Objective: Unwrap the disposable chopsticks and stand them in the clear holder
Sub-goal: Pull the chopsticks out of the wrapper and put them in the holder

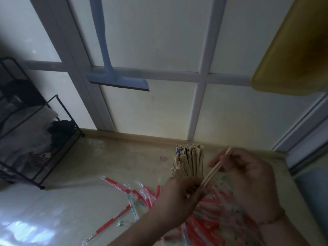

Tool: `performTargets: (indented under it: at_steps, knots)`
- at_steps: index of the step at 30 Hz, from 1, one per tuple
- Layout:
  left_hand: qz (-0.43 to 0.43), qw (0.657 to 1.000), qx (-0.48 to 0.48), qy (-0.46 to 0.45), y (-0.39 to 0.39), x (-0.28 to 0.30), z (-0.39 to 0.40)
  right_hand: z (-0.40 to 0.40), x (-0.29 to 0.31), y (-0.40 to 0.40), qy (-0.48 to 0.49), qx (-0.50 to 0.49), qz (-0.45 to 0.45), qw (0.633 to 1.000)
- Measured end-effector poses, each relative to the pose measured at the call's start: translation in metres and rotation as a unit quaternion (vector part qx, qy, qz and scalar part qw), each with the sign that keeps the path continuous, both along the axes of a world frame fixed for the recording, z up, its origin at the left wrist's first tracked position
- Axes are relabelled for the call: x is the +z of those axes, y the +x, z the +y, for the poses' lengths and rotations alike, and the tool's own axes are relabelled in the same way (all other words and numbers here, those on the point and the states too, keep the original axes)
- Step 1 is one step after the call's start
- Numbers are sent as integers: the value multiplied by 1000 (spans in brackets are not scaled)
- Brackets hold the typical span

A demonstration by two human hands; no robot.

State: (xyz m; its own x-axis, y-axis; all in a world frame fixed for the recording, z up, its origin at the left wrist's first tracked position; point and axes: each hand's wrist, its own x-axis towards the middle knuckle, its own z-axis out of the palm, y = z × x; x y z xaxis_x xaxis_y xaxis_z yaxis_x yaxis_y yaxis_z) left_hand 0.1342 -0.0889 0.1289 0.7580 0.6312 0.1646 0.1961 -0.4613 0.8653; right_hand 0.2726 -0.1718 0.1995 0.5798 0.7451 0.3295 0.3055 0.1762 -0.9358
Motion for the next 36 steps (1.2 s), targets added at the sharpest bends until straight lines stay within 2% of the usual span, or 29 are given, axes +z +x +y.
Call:
performTargets:
  at_steps: [4,8,11,15,20,24,28,31,34,36]
  knots:
    - [14,996,87,12,-6,-24,7,26,3,42,65,-72,27,995]
    - [118,989,86,31,-13,-53,12,59,-32,54,32,-68,17,997]
    - [146,980,123,54,-8,-63,23,71,-70,43,-39,-36,-66,996]
    - [143,977,125,94,3,-67,31,71,-113,29,-126,-5,-160,979]
    - [129,978,119,116,15,-69,35,65,-146,20,-198,10,-158,967]
    - [116,978,126,123,18,-72,39,58,-148,16,-207,15,-176,962]
    - [141,970,146,131,12,-80,47,40,-140,22,-109,-65,-209,970]
    - [170,966,143,132,12,-82,53,37,-148,32,-84,-80,-256,960]
    - [188,966,122,131,17,-82,58,37,-153,38,-117,-72,-327,935]
    - [197,963,123,135,21,-82,61,37,-152,42,-195,-70,-351,913]
